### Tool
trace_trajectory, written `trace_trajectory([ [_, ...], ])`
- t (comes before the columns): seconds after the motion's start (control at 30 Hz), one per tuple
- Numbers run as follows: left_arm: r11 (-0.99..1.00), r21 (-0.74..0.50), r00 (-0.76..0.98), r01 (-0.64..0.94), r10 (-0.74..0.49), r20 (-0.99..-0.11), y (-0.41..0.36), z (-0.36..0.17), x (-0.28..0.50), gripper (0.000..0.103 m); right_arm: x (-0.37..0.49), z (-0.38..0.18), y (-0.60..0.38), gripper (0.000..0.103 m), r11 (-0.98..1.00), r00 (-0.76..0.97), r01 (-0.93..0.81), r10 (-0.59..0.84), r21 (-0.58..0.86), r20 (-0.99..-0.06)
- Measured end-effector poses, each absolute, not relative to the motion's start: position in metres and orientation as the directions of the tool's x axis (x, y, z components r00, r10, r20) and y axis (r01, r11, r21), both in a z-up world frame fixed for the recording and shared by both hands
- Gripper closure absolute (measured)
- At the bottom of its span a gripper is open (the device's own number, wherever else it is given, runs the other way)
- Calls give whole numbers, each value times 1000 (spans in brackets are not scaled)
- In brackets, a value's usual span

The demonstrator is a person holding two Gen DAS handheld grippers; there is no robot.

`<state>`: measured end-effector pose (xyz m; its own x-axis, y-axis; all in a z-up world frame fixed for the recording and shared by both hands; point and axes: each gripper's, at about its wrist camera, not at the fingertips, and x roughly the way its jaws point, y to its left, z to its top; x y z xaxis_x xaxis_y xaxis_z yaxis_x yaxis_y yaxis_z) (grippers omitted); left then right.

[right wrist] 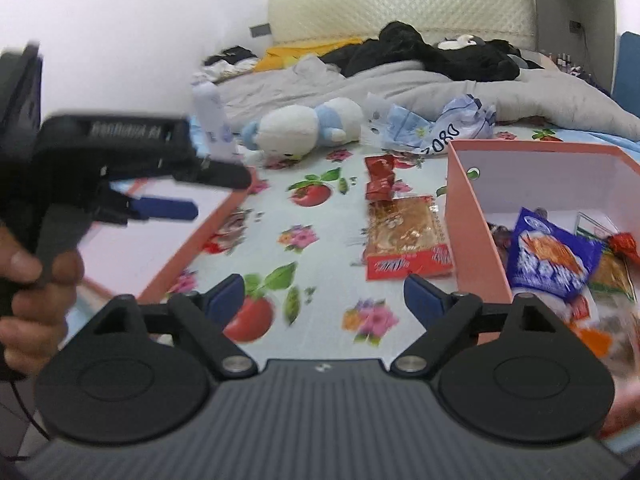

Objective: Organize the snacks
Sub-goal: 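Grasp the red-brown snack bag with the left gripper while the right grasps the clear meat-strip packet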

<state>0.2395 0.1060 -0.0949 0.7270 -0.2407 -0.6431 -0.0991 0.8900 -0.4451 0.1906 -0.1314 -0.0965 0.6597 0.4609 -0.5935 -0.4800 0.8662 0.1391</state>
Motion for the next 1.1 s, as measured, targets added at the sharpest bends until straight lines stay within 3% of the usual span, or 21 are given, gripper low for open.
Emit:
trace_trajectory([
  [0.33,880,-473,595,-44,-358,-720,123,-153,415,23,309,-157,-73,19,925,669,-376,312,56,-674],
  [0.6,888,-460,479,3,-405,-779,103,-190,502,25,365,-185,-51,22,939,651,-341,202,-44,-732],
  [0.9,905,-426,368,1,-396,-841,81,-224,530,51,395,-201,-51,18,947,560,-321,199,11,-804],
  [1.1,917,-399,374,16,-375,-848,82,-223,516,58,391,-199,-49,18,921,492,-387,243,40,-836],
])
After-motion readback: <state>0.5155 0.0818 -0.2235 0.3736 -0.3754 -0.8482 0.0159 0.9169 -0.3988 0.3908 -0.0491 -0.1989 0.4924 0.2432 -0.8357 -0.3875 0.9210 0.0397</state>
